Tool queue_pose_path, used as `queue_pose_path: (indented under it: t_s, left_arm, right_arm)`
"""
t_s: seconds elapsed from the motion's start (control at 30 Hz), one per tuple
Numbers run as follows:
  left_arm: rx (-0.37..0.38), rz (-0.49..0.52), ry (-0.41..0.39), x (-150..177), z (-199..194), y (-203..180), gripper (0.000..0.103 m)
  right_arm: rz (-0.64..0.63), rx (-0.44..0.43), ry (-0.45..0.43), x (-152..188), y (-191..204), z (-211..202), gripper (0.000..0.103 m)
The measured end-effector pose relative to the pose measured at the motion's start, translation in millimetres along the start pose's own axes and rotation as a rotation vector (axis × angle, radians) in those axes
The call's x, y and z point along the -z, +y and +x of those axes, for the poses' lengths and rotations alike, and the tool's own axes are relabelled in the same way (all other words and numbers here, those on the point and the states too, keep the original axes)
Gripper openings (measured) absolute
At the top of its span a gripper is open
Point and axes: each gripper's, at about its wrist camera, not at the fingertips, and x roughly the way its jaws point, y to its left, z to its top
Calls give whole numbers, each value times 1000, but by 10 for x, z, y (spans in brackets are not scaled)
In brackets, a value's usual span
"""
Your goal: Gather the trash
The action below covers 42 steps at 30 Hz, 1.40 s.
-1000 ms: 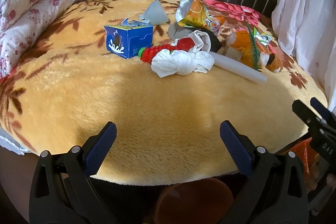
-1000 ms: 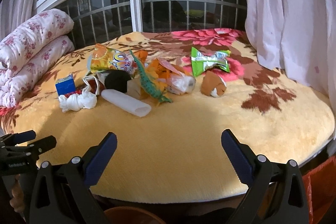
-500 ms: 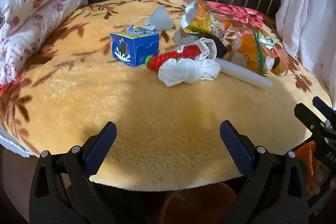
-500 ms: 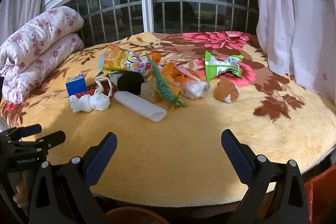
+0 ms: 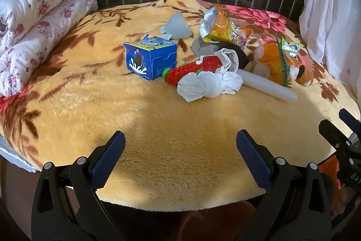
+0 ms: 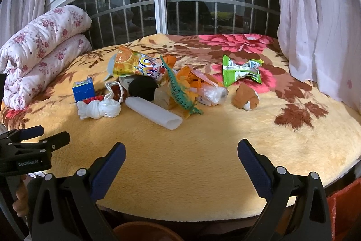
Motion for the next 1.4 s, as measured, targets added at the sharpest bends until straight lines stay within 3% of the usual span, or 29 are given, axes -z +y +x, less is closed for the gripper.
queue_pose_path:
  t_s: [0.37,0.5,0.67,0.9,1.03,1.23,1.37,1.4]
  left_arm:
    - [0,-1,3,1,4,11,96]
    - [-3,-2,3,9,3,21,96]
    - [-5,-9,8,-14,27,112,96]
    - [-7,-30,6,-48,26,208,96]
    - [-18,-28,0,-69,28,241,96]
    - [-34,-19,2,-88,74,274,96]
    - [-21,-1,-13,-107,89,270,96]
    - [-10,5,-20,-117,93,262,96]
  right_arm:
    - [-45,-47,8,-50,57,51,98]
    - [-76,-172,28,-144,76,133,98]
    - [-164,-394,99,-330,165,340,98]
    - [-248,-555,219,-633,228,812,97]
    - [-276,-590,299,-761,244,1142,86]
    - [-354,-563,430,-752,291,1517,62]
    - [-417,-550,446,-722,342,1583,59]
    - [-416,-553,452,-723,355,1598,50]
